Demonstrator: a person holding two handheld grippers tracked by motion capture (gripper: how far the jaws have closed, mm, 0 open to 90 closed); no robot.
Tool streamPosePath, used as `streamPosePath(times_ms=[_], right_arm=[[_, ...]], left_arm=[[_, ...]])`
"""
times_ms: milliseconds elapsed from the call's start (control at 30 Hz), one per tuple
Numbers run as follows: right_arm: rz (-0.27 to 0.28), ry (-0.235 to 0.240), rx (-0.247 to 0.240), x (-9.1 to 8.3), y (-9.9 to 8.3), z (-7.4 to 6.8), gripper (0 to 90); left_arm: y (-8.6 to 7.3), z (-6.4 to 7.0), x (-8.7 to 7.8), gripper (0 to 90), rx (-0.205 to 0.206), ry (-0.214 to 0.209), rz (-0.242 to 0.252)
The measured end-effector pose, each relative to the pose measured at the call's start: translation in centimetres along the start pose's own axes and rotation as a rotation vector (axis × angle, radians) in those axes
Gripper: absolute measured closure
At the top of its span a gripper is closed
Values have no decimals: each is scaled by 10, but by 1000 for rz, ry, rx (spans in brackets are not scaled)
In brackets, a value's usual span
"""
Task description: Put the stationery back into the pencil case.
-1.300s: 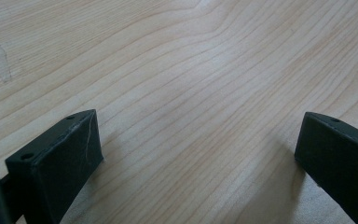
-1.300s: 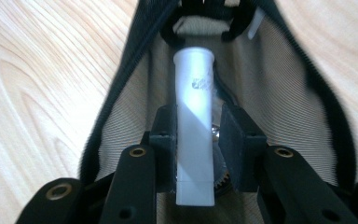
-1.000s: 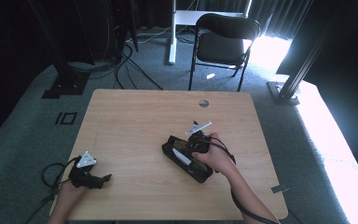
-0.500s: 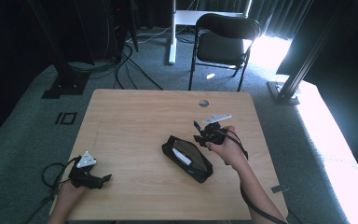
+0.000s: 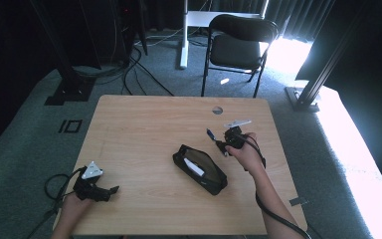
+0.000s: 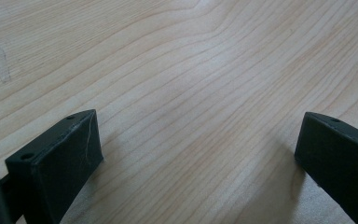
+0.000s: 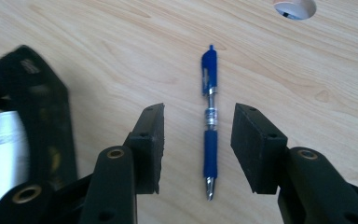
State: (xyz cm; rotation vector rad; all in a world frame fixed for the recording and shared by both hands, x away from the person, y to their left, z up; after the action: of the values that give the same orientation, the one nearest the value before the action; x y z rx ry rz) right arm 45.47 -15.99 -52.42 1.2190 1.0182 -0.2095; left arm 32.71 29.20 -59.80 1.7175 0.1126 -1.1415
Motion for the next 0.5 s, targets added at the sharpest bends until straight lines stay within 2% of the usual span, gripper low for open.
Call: streamPosePath(times_ms=[300, 500], right_arm=[[-46, -17, 11, 30, -2, 14, 488], [-64, -14, 44, 48, -4, 21, 444]], left_arm=[[0, 0, 0, 7, 0, 0, 0], [0, 0, 0, 6, 0, -1, 0]])
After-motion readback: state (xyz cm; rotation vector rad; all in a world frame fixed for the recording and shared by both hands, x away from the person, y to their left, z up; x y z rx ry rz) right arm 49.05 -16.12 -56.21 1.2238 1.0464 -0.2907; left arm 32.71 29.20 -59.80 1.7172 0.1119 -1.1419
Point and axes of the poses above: each handheld gripper's, and its own axes: x roughly forward along the jaws, y roughly out of its top, z roughly to its right, the point moved 6 cm from there along x, roughly forward along the jaws
